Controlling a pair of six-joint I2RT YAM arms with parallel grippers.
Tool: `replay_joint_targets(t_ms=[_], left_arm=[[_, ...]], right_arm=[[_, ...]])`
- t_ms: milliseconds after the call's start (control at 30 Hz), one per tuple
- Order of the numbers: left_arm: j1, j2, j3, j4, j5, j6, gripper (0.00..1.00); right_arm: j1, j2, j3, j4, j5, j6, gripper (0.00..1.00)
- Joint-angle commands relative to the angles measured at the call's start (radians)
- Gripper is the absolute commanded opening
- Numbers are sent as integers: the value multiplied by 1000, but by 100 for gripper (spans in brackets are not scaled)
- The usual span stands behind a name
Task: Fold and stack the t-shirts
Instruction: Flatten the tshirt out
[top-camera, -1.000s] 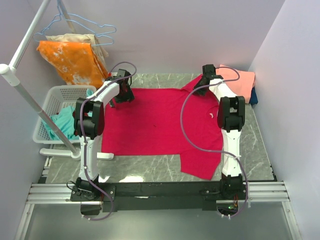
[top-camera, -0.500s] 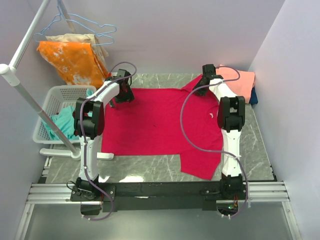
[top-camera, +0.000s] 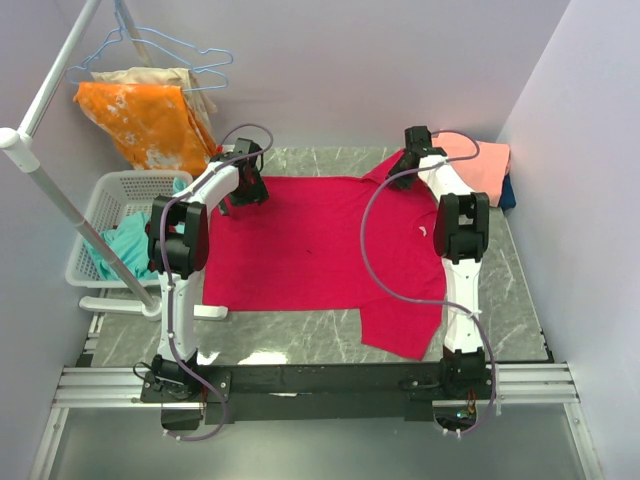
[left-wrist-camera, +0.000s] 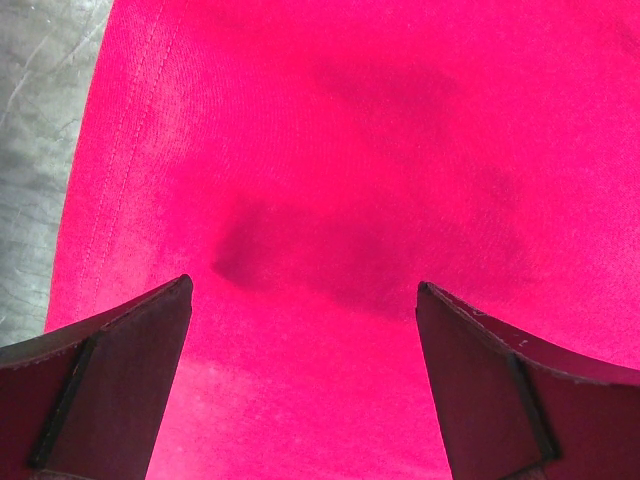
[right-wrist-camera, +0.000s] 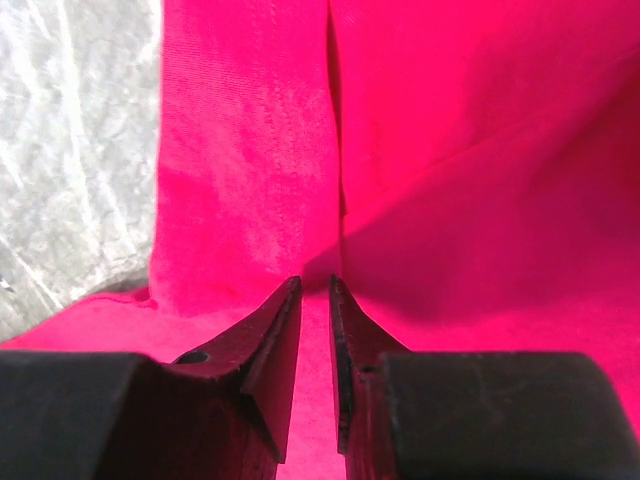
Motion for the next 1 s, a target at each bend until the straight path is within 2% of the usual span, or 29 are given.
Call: replay_joint_targets(t_ms=[0, 267, 433, 633, 700, 767, 800, 967], left_arm=[[-3, -27, 46, -9, -11, 11, 99], [-3, -31, 36, -5, -10, 10, 99], [-3, -33, 31, -3, -8, 9, 99], [-3, -33, 36, -2, -7, 10, 100], [-3, -30, 39, -6, -8, 10, 99], [-3, -31, 40, -8, -10, 10, 100], [-3, -31, 42, -9, -10, 12, 100], [-3, -33, 40, -11, -13, 14, 99]], right_arm=[[-5, 35, 51, -15, -19, 12, 26], [-5, 10, 11, -33, 45, -1, 32], [-7, -7, -12, -29, 57, 1, 32], [-5, 58, 60, -73, 7, 9, 31], [-5, 67, 68, -72, -7, 18, 22], [-4, 59, 45, -43, -30, 28, 6], [-4, 56, 42, -35, -35, 30, 3], [-4, 50, 39, 2, -64, 38, 0]])
